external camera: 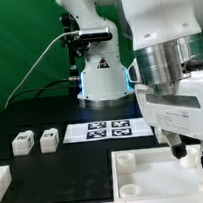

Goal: Assemble one leg

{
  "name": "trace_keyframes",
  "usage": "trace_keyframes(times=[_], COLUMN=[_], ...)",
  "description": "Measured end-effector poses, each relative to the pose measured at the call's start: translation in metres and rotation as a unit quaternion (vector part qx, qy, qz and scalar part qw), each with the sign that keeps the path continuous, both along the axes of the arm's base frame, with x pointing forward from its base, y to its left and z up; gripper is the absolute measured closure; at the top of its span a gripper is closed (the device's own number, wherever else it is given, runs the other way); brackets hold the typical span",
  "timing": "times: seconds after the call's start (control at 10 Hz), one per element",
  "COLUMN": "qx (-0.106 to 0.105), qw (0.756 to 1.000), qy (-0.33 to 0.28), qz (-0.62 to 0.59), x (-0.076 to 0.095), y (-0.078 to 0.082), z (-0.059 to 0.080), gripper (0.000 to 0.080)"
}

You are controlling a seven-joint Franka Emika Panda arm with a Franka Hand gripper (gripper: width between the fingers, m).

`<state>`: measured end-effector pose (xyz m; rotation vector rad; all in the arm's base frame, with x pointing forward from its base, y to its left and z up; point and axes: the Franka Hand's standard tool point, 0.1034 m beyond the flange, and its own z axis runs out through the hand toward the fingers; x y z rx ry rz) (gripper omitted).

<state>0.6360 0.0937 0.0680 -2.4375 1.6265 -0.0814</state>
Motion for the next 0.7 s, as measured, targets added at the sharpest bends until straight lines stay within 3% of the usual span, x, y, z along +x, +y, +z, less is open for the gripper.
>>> trace_keyframes(times=[0.1, 0.2, 0.3, 0.4, 0.6, 0.7], qx=[0.025, 0.007, 0.001, 0.007, -0.028, -0.049], qw=[0.996, 1.0, 0.999, 0.999, 0.99, 0.97], qy=[0.005, -0.013, -0.026, -0.028, -0.048, -0.056], qz=[-0.081, 0.024, 0.043, -0.02, 0.133, 0.23], x=[0.001, -0.001, -0.003, -0.009, -0.008, -0.008], y=[0.002, 0.003, 0.003, 0.012, 0.008, 0.011], z=[0.0, 0.002, 0.008, 0.013, 0.01, 0.011], gripper=[0.0151, 0.0151, 0.0151, 0.0151, 0.0151, 0.0151])
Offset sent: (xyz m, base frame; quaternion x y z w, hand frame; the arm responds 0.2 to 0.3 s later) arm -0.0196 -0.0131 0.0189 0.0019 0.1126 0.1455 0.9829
